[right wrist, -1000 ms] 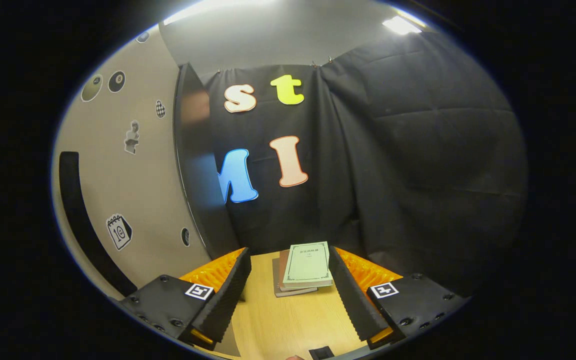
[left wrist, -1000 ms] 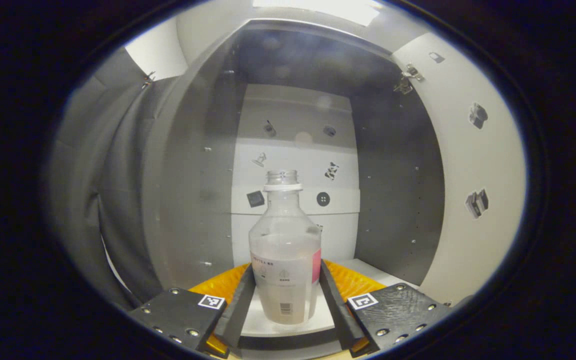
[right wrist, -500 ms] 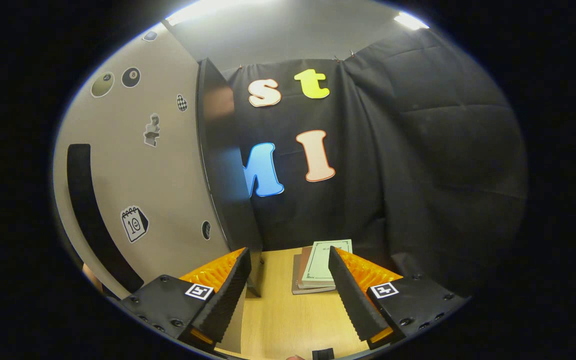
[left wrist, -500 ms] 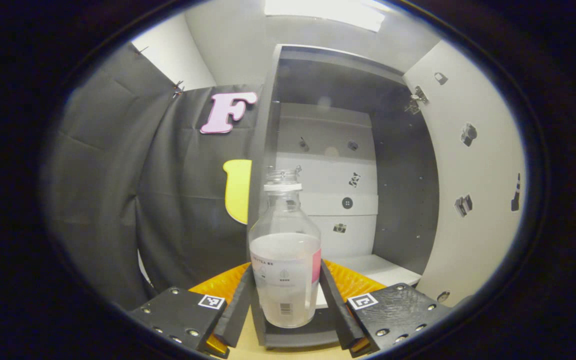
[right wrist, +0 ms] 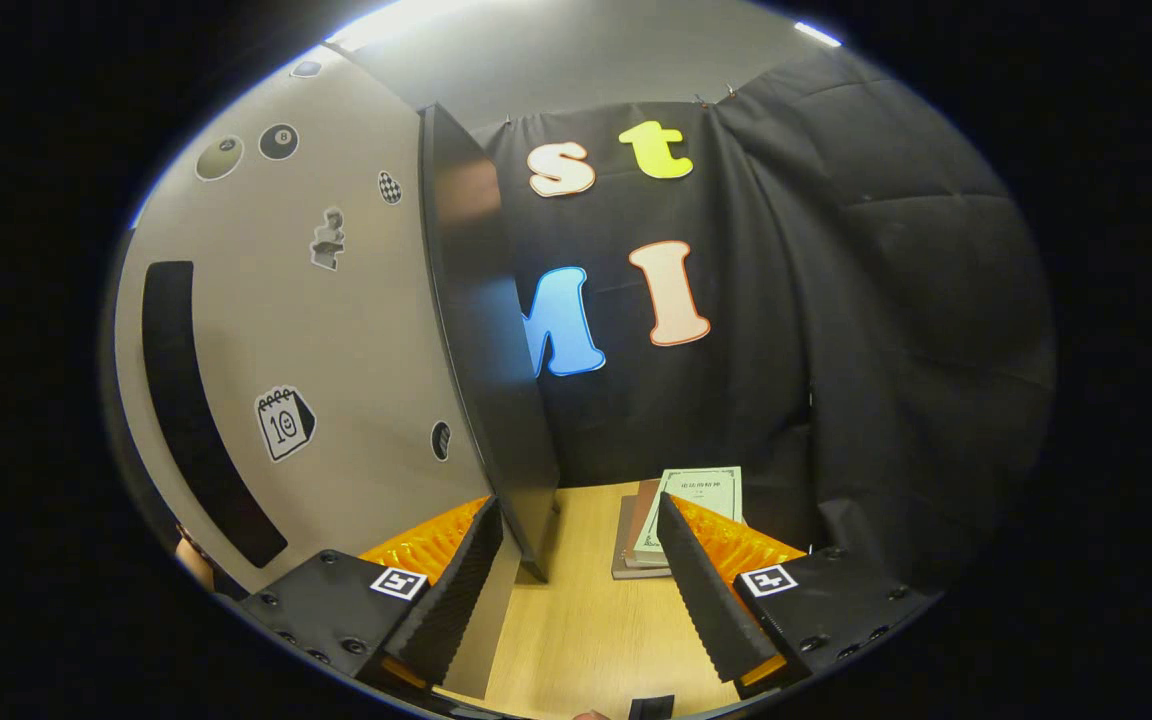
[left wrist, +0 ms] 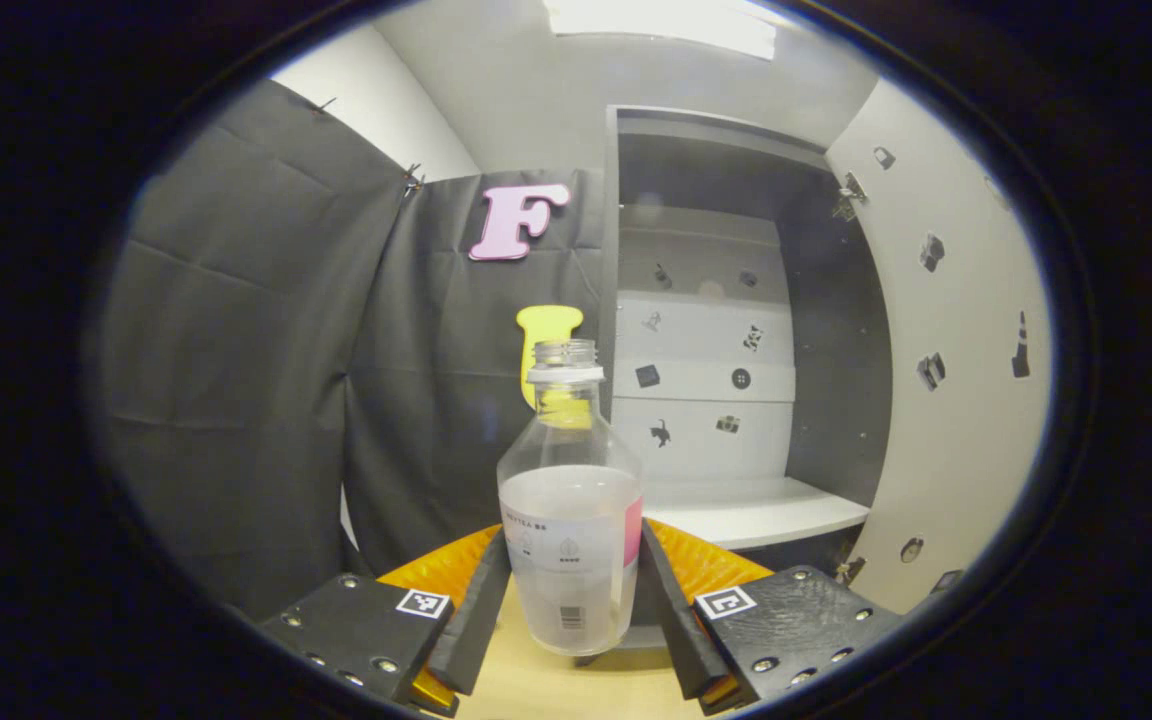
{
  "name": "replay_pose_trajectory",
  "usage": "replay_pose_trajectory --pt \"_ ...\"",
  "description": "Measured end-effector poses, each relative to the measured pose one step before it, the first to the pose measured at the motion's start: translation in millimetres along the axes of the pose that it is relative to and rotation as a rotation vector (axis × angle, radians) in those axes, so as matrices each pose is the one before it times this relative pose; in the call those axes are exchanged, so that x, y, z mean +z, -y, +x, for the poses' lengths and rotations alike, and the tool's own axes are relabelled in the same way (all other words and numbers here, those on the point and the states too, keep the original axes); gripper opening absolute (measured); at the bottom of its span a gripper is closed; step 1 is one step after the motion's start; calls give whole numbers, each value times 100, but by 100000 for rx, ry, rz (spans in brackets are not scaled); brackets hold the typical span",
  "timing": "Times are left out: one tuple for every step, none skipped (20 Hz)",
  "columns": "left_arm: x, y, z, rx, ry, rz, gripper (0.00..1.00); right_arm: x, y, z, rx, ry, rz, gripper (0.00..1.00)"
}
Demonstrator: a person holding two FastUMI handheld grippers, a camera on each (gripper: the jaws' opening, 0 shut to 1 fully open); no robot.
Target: Open the cabinet door with the right hand, grasp the bottle in the cabinet with the left hand and place it on the coaster, then close the cabinet door with the right hand.
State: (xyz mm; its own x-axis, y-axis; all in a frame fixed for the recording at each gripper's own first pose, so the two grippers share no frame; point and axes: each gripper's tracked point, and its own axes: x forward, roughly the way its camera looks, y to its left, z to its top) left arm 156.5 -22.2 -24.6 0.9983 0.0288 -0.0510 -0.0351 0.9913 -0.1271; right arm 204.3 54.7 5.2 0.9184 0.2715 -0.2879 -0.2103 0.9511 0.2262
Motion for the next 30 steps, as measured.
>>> replay_pose_trajectory --pt "-760 -240 -658 677 156 -455 74 -169 87 -103 123 -259 -830 98" --pt "-727 -364 -554 513 -146 -700 72 -166 84 7 -134 -41 -1044 98" --pt "-1049 -490 -678 749 -290 -820 74 -144 131 -97 -303 -121 -1015 98" --pt "-1009 -554 -452 960 -603 -734 72 -371 107 10 -412 -460 -808 98" --pt "-951 -777 -1017 1355 -737 -312 74 -202 1 -75 -169 -411 -408 98" --pt "-1159 -476 -504 1819 -940 -234 74 -345 -110 -145 21 -529 -333 98" --pt "-1067 -572 -487 1274 -1144 -475 74 -350 -14 -72 127 -669 -440 98" --pt "-1158 -424 -297 1401 -1756 -908 74 -497 -29 -167 7 -598 -781 98" --pt "-1088 -431 -223 1233 -1170 -775 72 -356 85 -117 -162 -486 -776 98" --pt "-1059 -556 -317 1256 -862 -789 72 -399 230 -170 -764 -63 -689 98" --pt "-1127 -527 -249 1182 -993 -730 72 -203 212 -144 -1020 355 -306 98" --pt "-1020 -434 -233 765 -414 -462 72 -238 208 -75 -654 317 300 98" --pt "-1167 -460 -368 877 -556 23 72 -218 225 -170 -367 15 789 98" --pt "-982 -384 -184 718 -455 471 74 -139 247 -162 -391 -102 893 98" --pt "-1041 -278 -253 971 -508 722 74 -39 369 -143 -647 59 732 98" --pt "-1181 -263 -248 444 -826 707 74 -139 372 -250 -832 -117 545 98" --pt "-740 86 74 167 -795 268 72 -88 263 -184 -589 -269 323 98" --pt "-820 -9 204 546 -1226 167 72 -147 148 -166 -408 -389 225 98" --pt "-929 -97 52 269 -1047 -127 72 -83 152 -226 -336 -124 -99 98" --pt "-1019 -208 59 464 -1181 -199 74 -197 182 -116 -482 -130 -426 98" --pt "-873 91 223 682 -1347 -4 74 -193 174 -166 -550 -271 -549 98" --pt "-1083 -256 -5 965 -2014 317 75 -268 136 -42 -479 -520 -429 98" --pt "-1558 -168 -75 657 -1980 391 72 -253 2 -156 -12 -438 -119 98" --pt "-706 -6 150 239 -1433 279 72 -252 -78 -80 252 -469 61 98" --pt "-724 50 -26 153 -947 283 72 -180 100 -139 56 -347 111 98" --pt "-575 -57 -102 53 -631 297 75 -260 249 -7 -288 -350 302 98" --pt "-803 -186 -22 399 -837 607 75 -78 243 6 -291 -162 797 98" --pt "-691 -141 182 223 -1248 657 75 -103 76 4 41 -309 1463 98" --pt "-688 -40 177 253 -1010 491 75 -86 82 55 334 -350 1868 98" --pt "-612 -76 207 307 -1151 258 72 -108 88 21 304 -402 1700 98"
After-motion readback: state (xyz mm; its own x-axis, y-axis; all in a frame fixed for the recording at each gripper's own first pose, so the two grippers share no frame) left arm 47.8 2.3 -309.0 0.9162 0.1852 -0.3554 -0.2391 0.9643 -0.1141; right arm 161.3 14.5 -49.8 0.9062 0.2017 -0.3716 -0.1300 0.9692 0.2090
